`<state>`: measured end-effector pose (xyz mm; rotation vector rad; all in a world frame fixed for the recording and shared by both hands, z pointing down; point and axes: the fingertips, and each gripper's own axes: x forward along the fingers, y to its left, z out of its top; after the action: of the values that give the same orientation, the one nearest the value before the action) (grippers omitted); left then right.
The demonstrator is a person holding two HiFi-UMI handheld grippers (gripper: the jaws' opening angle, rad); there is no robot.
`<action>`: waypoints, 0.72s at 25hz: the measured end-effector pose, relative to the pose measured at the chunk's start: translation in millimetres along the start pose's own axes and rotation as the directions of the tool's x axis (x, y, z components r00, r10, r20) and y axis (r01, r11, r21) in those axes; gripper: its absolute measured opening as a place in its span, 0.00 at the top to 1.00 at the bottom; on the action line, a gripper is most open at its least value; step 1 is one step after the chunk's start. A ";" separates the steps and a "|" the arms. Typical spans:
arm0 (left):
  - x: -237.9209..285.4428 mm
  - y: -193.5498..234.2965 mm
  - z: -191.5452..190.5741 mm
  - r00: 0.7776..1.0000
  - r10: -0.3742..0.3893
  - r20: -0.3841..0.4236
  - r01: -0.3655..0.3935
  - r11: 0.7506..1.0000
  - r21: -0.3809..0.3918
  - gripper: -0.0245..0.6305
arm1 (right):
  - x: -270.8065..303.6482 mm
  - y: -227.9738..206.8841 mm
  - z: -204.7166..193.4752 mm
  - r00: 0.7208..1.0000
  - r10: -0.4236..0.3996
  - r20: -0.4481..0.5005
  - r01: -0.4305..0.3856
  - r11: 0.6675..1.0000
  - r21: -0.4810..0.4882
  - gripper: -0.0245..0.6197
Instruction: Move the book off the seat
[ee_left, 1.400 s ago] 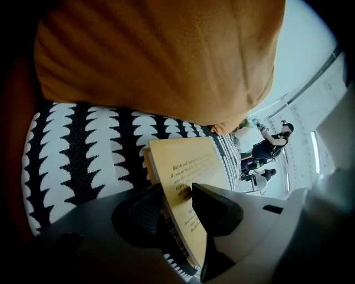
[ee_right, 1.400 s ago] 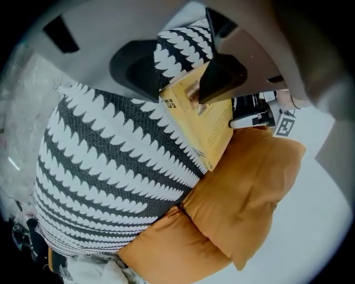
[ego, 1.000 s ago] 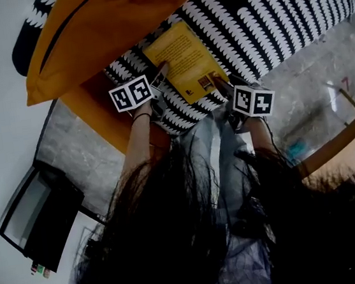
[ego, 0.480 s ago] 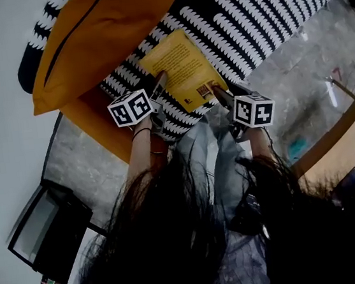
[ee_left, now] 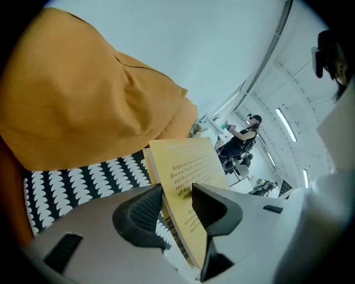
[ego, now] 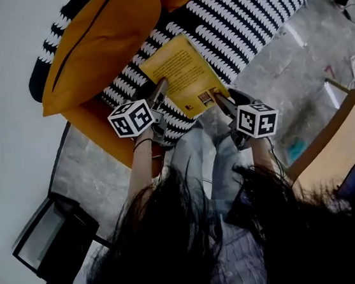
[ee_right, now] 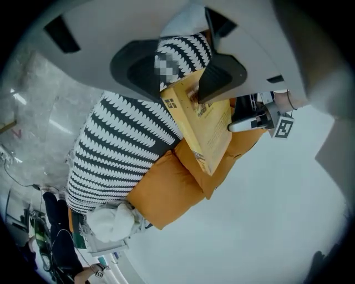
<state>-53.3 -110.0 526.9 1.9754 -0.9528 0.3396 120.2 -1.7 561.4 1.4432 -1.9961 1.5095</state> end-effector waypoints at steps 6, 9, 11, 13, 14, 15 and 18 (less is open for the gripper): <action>-12.8 -8.7 10.8 0.999 -0.044 0.006 0.044 0.999 0.000 0.72 | -13.4 14.7 7.3 0.999 -0.017 0.031 0.018 1.000 -0.024 0.61; -24.0 -3.0 19.5 0.998 -0.065 -0.010 0.065 0.998 0.004 0.72 | -13.5 32.0 6.3 0.999 -0.031 0.027 0.032 0.999 -0.017 0.61; -28.8 -24.0 20.9 0.997 -0.077 -0.013 0.077 0.997 0.011 0.72 | -35.8 32.7 8.2 0.998 -0.037 0.041 0.037 0.999 -0.007 0.61; -34.5 -35.8 26.1 0.995 -0.095 -0.013 0.096 0.995 0.022 0.72 | -49.1 38.2 10.1 0.997 -0.046 0.058 0.047 0.999 0.000 0.61; -36.9 -37.4 29.9 0.994 -0.107 -0.013 0.108 0.994 0.029 0.72 | -51.3 42.1 11.3 0.997 -0.053 0.064 0.053 0.999 0.001 0.61; -38.4 -39.7 34.0 0.993 -0.121 -0.013 0.122 0.992 0.037 0.72 | -53.6 45.2 13.2 0.996 -0.058 0.073 0.058 0.998 0.000 0.61; -39.6 -57.6 44.2 0.987 -0.162 -0.015 0.163 0.984 0.072 0.72 | -68.9 48.0 23.2 0.992 -0.072 0.108 0.073 0.997 -0.007 0.61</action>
<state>-42.9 -108.7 444.9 2.1014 -0.7771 0.2947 122.2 15.3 476.0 1.6067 -1.9852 1.4173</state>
